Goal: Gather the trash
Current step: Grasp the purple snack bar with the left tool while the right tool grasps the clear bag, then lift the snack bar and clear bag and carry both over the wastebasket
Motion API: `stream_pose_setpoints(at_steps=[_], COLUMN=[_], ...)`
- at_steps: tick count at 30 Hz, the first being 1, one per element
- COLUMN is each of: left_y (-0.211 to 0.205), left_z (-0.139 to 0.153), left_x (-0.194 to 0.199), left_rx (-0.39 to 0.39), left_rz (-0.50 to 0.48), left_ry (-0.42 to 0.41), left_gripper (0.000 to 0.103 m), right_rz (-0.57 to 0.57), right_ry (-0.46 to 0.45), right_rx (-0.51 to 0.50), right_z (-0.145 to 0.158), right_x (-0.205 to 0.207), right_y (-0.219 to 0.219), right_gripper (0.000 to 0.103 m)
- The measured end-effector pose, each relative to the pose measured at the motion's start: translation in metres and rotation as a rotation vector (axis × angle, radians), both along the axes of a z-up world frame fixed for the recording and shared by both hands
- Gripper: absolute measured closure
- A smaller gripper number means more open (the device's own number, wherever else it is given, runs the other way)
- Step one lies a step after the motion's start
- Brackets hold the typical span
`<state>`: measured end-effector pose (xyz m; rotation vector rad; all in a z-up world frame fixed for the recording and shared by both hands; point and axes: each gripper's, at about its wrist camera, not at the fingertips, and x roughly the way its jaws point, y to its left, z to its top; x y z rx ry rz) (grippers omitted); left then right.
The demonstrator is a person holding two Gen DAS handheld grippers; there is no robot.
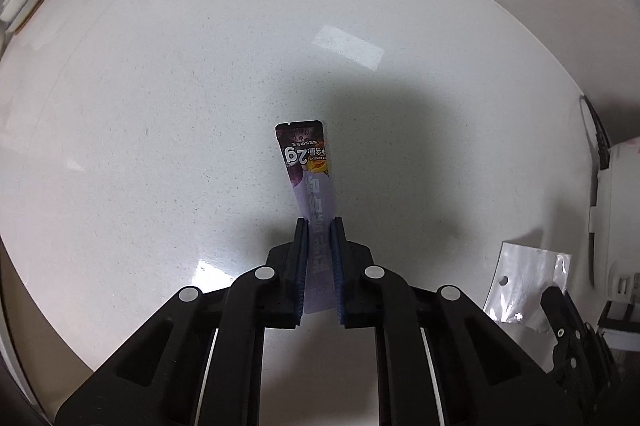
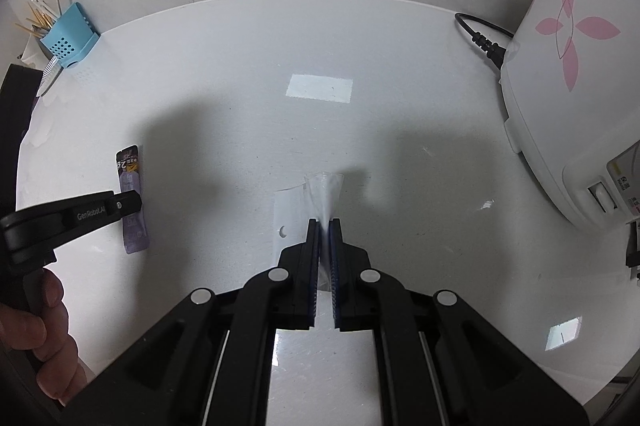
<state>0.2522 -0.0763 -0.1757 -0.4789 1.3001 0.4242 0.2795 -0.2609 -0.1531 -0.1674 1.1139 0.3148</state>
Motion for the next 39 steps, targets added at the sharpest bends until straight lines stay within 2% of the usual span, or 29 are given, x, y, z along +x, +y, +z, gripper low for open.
stream_pose_setpoints(at_steps=[18,21,23,39], left_y=[0.007,0.016,0.020,0.055], left_z=[0.041,0.057,0.062,0.082], left_x=[-0.040,-0.059,-0.071,-0.142], left_rx=[0.097,0.099,0.098,0.055], left_rz=[-0.208,-0.232,-0.248,-0.313], left_ry=[-0.137,-0.155,-0.169,-0.242], left_gripper=[0.094,0.095,0.100,0.101], right_rz=[-0.042,-0.052,-0.059,-0.099], right_ry=[-0.052,-0.062,-0.070,-0.117], right_rx=[0.026,0.030,0.032,0.041], right_z=[0.023,0.027,0.030,0.041], right_x=[-0.035,-0.044,-0.051,-0.126], right_y=[0.007,0.014,0.018,0.044], right_gripper=[0.099,0.099,0.099,0.099])
